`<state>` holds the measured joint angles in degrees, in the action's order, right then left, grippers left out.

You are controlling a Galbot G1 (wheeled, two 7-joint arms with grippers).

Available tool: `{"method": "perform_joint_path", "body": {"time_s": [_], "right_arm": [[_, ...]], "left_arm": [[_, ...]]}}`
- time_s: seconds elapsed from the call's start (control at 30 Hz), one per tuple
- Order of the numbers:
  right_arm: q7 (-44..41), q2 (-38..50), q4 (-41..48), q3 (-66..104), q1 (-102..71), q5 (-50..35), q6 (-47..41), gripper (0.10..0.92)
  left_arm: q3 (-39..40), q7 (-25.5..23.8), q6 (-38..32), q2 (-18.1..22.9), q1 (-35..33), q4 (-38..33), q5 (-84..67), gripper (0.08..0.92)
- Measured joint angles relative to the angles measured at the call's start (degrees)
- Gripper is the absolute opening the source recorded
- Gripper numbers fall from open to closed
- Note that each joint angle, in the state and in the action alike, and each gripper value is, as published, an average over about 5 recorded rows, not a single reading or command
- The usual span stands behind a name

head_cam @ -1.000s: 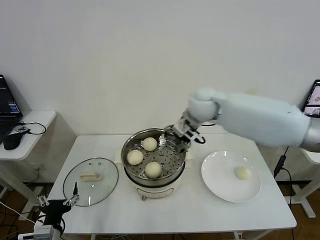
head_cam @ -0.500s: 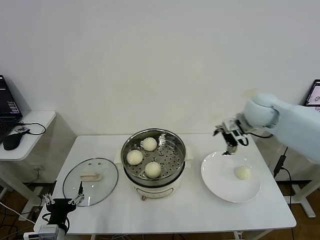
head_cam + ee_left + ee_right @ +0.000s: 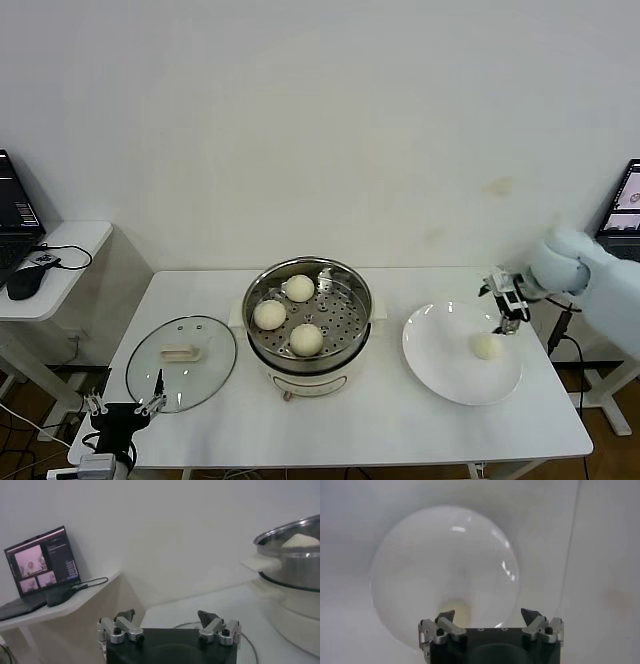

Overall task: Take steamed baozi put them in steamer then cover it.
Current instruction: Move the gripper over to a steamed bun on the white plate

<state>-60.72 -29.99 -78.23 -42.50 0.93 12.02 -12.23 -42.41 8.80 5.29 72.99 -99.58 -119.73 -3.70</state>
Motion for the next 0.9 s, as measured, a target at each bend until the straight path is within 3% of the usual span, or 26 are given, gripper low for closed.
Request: {"method": "perform_joint_path", "body": {"time_s": [0.53, 0.9], "right_arm": [[0.4, -4.3, 7.3, 9.3, -11.2, 5.7, 1.2, 0.818], [1.2, -6.5, 10.1, 11.0, -13.2, 6.9, 1.6, 0.743]], "left_arm": [[0.0, 0.0, 0.1, 0.5, -0.3, 0.0, 0.2, 0.823], [0.1, 0.0, 0.1, 0.6, -0.2, 0.1, 0.4, 0.823]]}}
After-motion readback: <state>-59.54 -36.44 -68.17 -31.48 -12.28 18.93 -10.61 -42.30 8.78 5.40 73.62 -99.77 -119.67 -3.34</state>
